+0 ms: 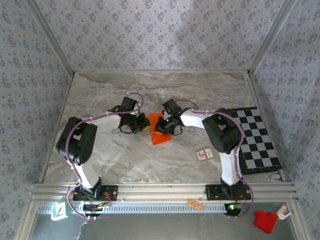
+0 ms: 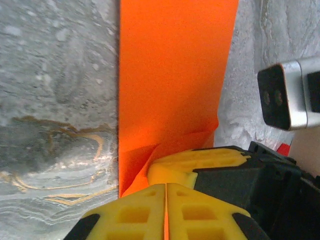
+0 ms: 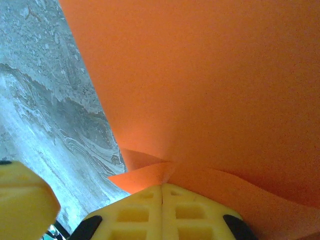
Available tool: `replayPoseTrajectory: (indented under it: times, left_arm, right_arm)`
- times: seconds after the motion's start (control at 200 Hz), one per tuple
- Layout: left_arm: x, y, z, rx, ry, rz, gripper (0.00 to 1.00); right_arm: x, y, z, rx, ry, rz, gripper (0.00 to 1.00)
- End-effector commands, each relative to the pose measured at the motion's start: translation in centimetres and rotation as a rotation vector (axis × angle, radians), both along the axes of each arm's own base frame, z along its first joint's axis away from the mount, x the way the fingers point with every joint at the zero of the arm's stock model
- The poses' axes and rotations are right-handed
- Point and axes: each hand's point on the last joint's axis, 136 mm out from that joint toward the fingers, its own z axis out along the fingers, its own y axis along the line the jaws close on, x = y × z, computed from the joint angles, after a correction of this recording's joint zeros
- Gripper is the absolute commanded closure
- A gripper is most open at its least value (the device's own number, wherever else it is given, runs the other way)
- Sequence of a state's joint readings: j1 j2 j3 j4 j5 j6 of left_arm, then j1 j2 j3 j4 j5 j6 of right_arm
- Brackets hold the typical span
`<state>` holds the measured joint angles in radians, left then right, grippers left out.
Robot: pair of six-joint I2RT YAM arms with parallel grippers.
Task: Fold a paper plane with a square sheet of paper (pick it up from the middle)
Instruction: Fold the triangle a second time at the center of the table.
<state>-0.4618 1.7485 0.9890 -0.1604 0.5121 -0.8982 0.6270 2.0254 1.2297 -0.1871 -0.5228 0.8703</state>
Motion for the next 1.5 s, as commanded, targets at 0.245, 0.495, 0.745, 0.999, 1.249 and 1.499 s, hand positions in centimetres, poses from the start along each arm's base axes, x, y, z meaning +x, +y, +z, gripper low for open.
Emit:
replayPoseTrajectory:
  times: [0.245,0.495,0.745,0.999,1.249,1.499]
  left_arm:
    - [-0.5,-1.8,-0.6,0.002,0.018,-0.068,0.97]
    - [-0.3,-1.6,-2.0,0.051,0.036,-0.06,0.98]
    - [-0.5,-1.5,-3.5,0.096,0.059,-0.064,0.99]
    - [-1.1,-0.5,-5.0,0.175,0.095,-0.069,1.0]
    - [-1.7,0.1,-5.9,0.221,0.116,-0.092,1.0]
    - [-1.4,0.0,-5.8,0.228,0.108,-0.103,1.0]
  right_arm:
    - [-0.8,-1.2,-2.1,-0.079,0.055,-0.003,0.96]
    - [-0.8,-1.2,-2.1,-0.076,0.055,-0.005,0.96]
    - [-0.7,-1.1,-1.8,-0.061,0.049,-0.007,0.96]
    - [0.1,-0.1,0.5,0.026,-0.003,-0.003,0.95]
    - [0.8,-0.2,2.5,0.06,-0.096,0.037,0.93]
    - [-0.8,-2.1,-0.6,0.005,-0.032,0.034,0.93]
